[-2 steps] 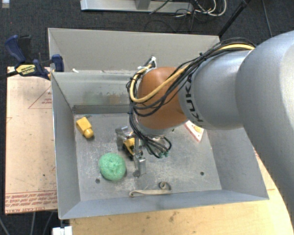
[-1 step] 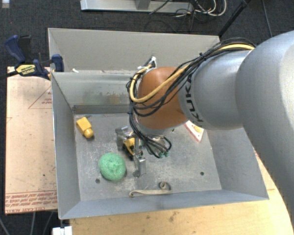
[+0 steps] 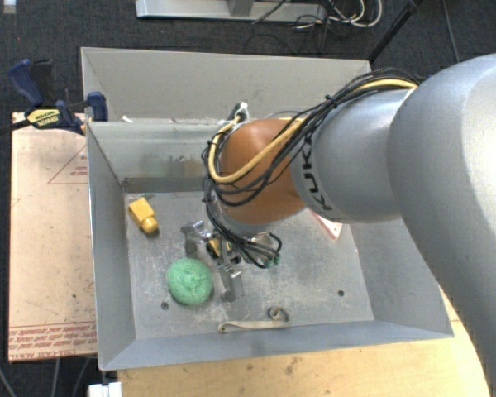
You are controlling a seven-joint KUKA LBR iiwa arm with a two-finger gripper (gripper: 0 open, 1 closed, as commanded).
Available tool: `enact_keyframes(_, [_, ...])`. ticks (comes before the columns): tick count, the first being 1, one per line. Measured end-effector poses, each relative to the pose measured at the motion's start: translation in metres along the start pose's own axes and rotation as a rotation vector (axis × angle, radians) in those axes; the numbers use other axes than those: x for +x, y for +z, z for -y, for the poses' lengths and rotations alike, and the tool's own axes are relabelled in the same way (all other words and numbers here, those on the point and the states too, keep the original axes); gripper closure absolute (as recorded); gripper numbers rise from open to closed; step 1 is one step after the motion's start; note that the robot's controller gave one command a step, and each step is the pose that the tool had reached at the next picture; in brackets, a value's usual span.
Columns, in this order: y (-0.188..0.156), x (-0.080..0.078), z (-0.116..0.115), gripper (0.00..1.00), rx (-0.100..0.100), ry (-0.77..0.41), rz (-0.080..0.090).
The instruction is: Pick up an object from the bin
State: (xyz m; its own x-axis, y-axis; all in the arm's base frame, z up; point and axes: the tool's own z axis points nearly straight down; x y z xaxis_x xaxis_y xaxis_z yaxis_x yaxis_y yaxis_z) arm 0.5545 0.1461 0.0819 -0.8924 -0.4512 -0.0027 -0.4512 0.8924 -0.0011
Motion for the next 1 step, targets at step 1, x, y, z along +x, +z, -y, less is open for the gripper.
enact_keyframes(1, [0.0070,0.0104,-0.0126,0.00,-0.003,-0.071,-0.002])
